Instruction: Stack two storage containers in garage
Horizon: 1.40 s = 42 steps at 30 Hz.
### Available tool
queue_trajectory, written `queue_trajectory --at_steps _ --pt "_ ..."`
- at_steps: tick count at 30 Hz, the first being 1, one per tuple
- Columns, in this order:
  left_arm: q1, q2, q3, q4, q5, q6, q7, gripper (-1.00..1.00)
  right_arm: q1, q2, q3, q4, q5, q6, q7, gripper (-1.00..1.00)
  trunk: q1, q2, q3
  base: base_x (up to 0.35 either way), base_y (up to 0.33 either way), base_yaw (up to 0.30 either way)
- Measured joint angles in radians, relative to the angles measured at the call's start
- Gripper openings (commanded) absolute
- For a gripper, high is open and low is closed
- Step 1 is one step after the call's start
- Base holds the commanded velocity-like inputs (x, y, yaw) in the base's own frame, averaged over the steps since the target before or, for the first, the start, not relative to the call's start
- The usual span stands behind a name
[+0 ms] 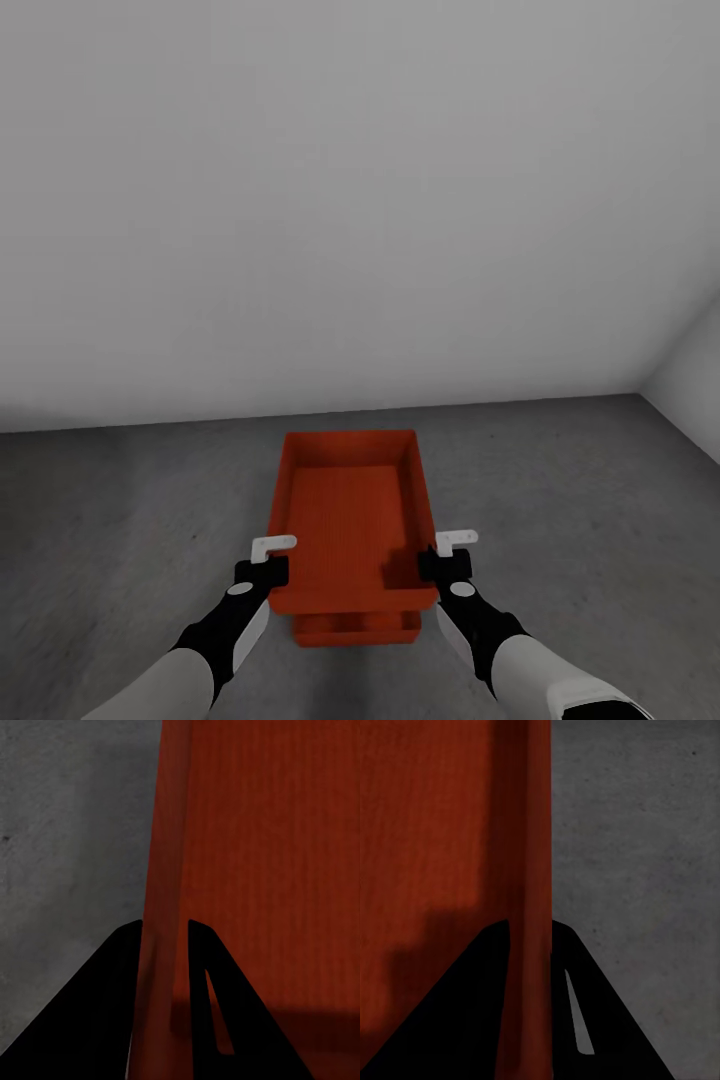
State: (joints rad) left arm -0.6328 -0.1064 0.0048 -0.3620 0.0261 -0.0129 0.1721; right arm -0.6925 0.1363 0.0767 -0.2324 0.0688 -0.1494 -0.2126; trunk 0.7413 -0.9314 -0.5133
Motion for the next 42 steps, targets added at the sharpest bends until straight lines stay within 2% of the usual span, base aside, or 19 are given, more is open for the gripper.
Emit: queue_trajectory --at_steps 27,42 --pt "-0.001 -0.002 0.003 0.005 -0.005 0.0 0.0 -1.0 0.0 -0.002 0.006 0.002 -0.007 0.0 0.001 -1.0 0.0 0.0 0.0 0.0 0.0 0.0" --pt "-0.001 -0.002 0.006 0.007 -0.009 0.0 -0.002 -1.0 0.001 -0.002 0.008 0.003 -0.01 0.001 0.0 -1.0 0.057 -0.105 -0.047 0.0 0.0 0.0"
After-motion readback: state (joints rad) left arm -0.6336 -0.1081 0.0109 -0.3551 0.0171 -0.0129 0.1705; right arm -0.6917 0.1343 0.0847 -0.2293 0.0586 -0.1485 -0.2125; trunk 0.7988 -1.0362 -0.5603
